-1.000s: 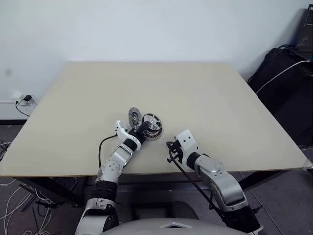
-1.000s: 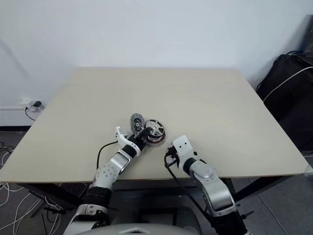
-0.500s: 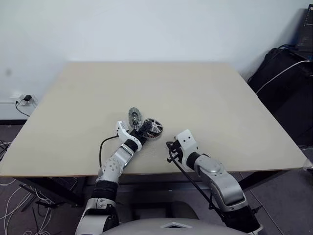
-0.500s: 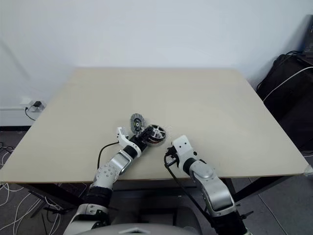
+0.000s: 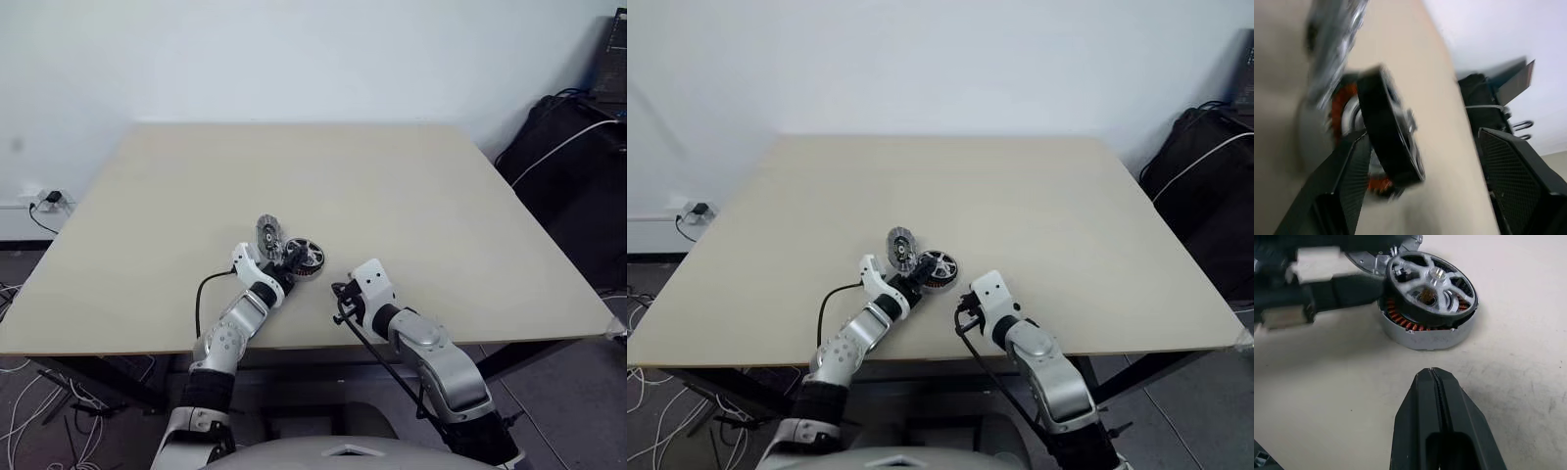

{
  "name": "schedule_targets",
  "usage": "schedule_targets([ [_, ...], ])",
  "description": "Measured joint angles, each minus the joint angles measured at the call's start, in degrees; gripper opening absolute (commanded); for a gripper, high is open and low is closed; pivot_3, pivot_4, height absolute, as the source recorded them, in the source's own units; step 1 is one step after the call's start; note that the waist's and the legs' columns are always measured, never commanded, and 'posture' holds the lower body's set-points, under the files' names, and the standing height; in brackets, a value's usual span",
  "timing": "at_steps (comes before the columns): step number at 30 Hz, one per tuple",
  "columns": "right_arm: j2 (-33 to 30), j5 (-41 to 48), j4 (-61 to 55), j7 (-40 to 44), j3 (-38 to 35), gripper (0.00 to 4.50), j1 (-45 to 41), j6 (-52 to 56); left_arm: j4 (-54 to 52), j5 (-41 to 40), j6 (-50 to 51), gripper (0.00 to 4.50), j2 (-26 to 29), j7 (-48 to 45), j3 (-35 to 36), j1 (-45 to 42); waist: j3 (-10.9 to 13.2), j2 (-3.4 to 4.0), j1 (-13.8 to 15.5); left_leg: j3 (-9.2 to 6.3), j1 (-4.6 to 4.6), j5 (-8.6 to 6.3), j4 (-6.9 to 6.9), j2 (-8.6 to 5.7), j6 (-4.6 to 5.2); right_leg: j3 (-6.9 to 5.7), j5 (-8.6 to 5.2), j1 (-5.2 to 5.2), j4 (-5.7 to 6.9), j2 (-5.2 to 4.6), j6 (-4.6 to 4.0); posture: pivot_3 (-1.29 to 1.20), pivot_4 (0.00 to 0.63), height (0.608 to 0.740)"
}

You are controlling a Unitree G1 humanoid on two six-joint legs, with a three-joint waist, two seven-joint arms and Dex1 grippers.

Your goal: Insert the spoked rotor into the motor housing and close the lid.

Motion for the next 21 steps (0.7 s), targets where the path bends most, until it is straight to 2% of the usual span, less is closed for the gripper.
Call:
schedule_targets([
  [10, 0.0, 0.0, 0.0, 0.1, 0.1, 0.00, -0.2, 0.0, -5.8, 4.3, 2.2, 3.63, 0.5, 2.5, -2.2, 3.2, 0.0, 0.02, 0.1, -0.01, 0.04, 0.00, 0.04, 0.00, 0.00, 0.00, -0.05, 0.06, 0.01, 0.00, 0.12, 0.00, 0.000, 0.740],
  [15, 0.3, 0.0, 0.1, 0.0, 0.2, 0.00, -0.4, 0.0, -8.8, 10.7, 1.5, 3.63, 0.6, 0.4, -6.9, 7.1, 0.0, 0.02, 0.2, 0.01, 0.02, 0.00, 0.05, 0.00, 0.01, 0.00, -0.01, 0.04, 0.00, 0.00, 0.06, 0.00, 0.000, 0.740],
  [21, 0.9, 0.0, 0.4, -0.2, 0.1, 0.00, -0.8, -0.1, -14.5, 22.4, -5.2, 3.63, 3.1, -2.9, -12.0, 9.6, 0.0, 0.10, 0.0, 0.02, 0.03, 0.00, 0.04, 0.03, 0.00, 0.01, -0.09, 0.00, 0.02, 0.01, 0.16, 0.00, 0.000, 0.740],
])
